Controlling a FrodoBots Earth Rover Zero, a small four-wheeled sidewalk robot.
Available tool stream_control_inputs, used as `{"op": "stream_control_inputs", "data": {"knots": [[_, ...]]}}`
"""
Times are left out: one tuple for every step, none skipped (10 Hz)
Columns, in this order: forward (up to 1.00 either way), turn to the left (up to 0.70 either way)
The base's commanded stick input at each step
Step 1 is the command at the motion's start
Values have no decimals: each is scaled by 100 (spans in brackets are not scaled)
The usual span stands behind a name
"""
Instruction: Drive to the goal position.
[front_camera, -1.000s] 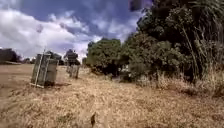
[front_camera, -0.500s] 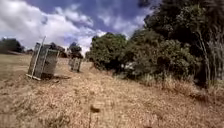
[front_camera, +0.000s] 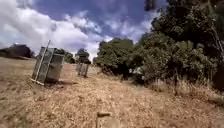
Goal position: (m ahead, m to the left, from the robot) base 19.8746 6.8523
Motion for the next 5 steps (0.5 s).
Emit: {"op": "stream_control_inputs", "data": {"knots": [[70,0],[70,0],[70,0],[70,0],[70,0]]}}
